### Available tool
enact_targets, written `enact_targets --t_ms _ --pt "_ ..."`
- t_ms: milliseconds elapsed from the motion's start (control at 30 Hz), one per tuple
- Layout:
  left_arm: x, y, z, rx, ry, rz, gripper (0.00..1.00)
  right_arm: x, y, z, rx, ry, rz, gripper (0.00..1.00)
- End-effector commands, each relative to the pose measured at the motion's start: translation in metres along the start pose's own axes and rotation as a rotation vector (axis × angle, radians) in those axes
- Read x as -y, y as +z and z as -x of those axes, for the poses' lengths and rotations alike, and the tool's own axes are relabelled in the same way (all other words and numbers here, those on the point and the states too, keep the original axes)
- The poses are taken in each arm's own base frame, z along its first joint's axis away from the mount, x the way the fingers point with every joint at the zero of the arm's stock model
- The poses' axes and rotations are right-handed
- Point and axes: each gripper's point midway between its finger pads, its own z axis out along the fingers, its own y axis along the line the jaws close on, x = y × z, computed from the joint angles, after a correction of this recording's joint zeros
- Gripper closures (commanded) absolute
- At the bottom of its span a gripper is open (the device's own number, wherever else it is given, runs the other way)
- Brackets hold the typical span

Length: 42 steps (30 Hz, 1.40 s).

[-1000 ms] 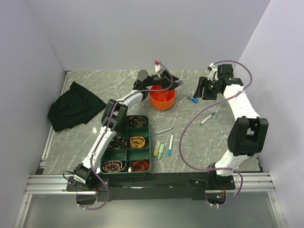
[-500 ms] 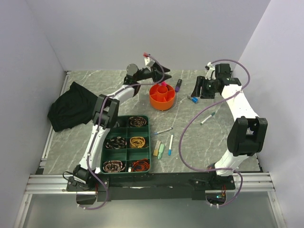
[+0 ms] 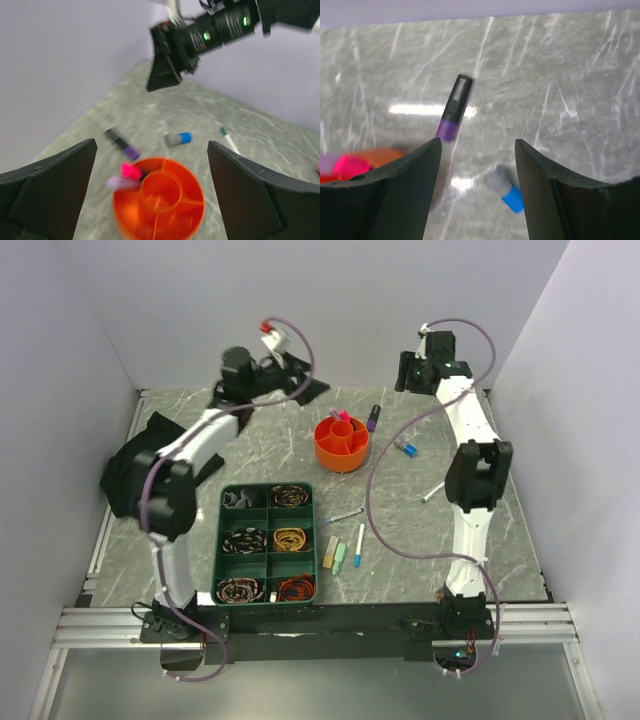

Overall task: Sort the stationery into containers
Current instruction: Pick up the pen from the center of the board.

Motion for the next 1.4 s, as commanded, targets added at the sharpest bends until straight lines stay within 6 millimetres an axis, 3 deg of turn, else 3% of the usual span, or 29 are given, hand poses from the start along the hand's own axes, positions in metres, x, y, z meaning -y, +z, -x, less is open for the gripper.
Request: enact_targets --t_ms 0,33,100,133,167,367,567,800,1033,1367 --pt "-0.011 -0.059 0.017 -0.151 -0.021 0.294 0.01 -0.014 0.034 0.008 0.042 0.108 -0.071 0.32" --pt "-0.017 -0.071 0.010 -0.188 -0.009 0.363 0.01 -0.028 0.040 0.005 0.041 0.107 -0.046 0.31" --pt "-0.010 -0.094 0.009 -0.241 -0.010 0.418 0.01 -0.038 0.053 0.000 0.034 0.129 -0.042 0.32" --pt "-0.013 -0.105 0.000 -0.272 -0.001 0.461 0.01 -0.048 0.058 -0.004 0.030 0.129 -0.034 0.33" --pt "-0.009 -0.115 0.006 -0.275 0.014 0.479 0.00 -0.051 0.064 -0.005 0.030 0.144 -0.032 0.35" --pt "-0.015 -0.143 -0.002 -0.341 0.081 0.600 0.01 -0.061 0.085 -0.022 0.018 0.158 -0.083 0.39" --pt "-0.026 -0.146 0.006 -0.330 0.101 0.662 0.01 -0.063 0.100 -0.051 -0.027 0.147 -0.159 0.40" --pt "-0.025 -0.144 0.011 -0.318 0.095 0.658 0.01 -0.070 0.107 -0.058 -0.013 0.133 -0.209 0.39" --pt "-0.024 -0.138 0.015 -0.298 0.070 0.640 0.01 -0.068 0.119 -0.079 -0.048 0.121 -0.240 0.37" --pt "-0.017 -0.126 0.030 -0.240 0.006 0.608 0.01 -0.072 0.118 -0.087 -0.068 0.103 -0.246 0.37"
